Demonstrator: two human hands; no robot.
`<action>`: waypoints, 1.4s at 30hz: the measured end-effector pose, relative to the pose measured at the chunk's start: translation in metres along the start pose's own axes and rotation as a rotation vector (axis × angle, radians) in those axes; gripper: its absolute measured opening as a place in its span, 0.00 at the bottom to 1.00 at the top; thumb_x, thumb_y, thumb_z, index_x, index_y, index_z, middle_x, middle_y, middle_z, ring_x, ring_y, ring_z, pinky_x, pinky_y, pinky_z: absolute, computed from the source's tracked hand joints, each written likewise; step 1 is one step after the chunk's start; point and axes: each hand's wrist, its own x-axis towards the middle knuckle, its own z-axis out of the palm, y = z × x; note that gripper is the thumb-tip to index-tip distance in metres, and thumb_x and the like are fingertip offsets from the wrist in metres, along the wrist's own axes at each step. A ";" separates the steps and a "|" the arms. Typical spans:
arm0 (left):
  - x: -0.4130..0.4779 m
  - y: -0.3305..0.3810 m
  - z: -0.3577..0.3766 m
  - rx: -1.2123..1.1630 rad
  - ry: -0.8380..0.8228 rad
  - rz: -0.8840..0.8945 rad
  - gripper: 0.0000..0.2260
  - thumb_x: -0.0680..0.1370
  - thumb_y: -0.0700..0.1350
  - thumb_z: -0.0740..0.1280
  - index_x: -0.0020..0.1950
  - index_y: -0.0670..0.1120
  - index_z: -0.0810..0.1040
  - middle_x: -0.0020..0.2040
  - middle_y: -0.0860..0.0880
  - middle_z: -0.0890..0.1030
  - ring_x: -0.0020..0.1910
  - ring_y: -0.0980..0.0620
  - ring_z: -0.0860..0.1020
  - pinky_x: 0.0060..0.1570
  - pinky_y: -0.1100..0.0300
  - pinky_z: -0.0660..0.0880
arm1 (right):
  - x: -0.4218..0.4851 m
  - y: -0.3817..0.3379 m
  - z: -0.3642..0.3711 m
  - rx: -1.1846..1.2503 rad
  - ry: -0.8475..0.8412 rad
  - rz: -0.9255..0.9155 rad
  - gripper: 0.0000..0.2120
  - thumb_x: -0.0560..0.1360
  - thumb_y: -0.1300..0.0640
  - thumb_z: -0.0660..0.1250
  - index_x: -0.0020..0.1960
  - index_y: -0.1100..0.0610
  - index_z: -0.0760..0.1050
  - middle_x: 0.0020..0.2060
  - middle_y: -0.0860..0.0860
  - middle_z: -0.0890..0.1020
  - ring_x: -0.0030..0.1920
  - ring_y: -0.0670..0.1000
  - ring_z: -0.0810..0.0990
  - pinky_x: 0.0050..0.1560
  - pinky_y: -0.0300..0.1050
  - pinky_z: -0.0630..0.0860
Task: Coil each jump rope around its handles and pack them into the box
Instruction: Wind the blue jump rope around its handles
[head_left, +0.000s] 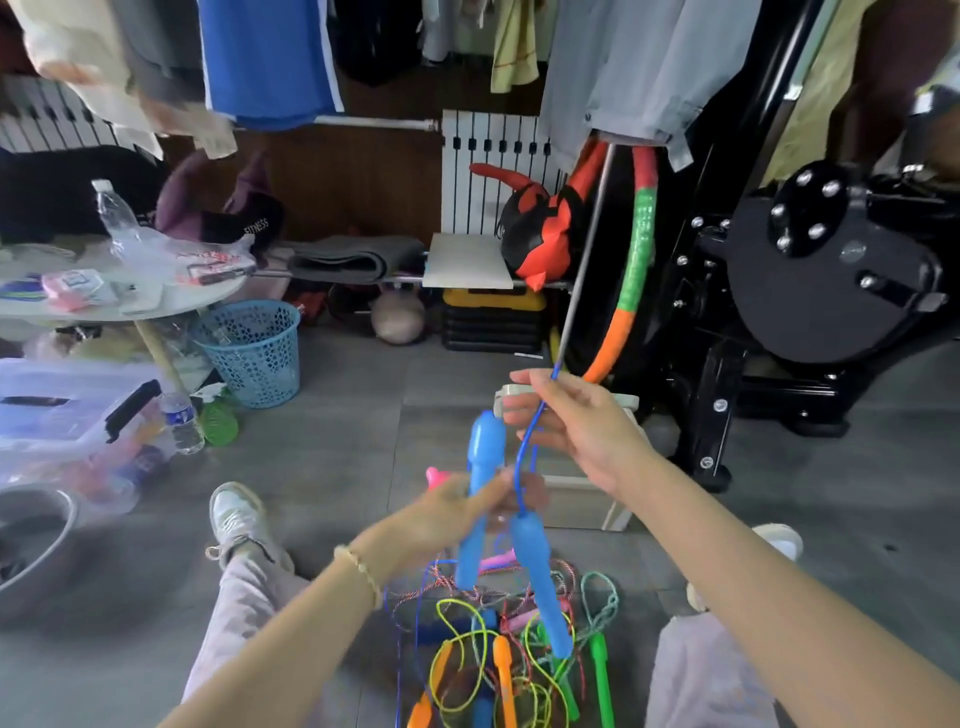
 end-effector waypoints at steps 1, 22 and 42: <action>-0.005 -0.004 0.010 -0.031 -0.032 -0.004 0.18 0.82 0.51 0.55 0.63 0.44 0.76 0.59 0.49 0.81 0.58 0.53 0.79 0.58 0.63 0.74 | 0.002 -0.001 0.000 0.023 0.031 -0.004 0.09 0.80 0.55 0.59 0.51 0.55 0.78 0.38 0.50 0.85 0.39 0.47 0.84 0.40 0.39 0.80; 0.005 0.001 0.011 -0.346 0.301 -0.007 0.14 0.81 0.50 0.60 0.49 0.43 0.79 0.35 0.51 0.82 0.31 0.52 0.77 0.34 0.61 0.76 | -0.063 0.077 0.019 -0.192 0.018 0.055 0.05 0.78 0.58 0.63 0.48 0.56 0.77 0.32 0.50 0.82 0.30 0.46 0.78 0.31 0.38 0.74; -0.036 0.027 0.020 -0.375 -0.382 -0.049 0.03 0.79 0.41 0.62 0.50 0.44 0.75 0.42 0.51 0.78 0.42 0.51 0.80 0.49 0.56 0.77 | -0.047 0.011 0.011 -0.374 -0.163 -0.352 0.25 0.59 0.47 0.76 0.55 0.45 0.76 0.56 0.43 0.79 0.59 0.47 0.76 0.60 0.43 0.73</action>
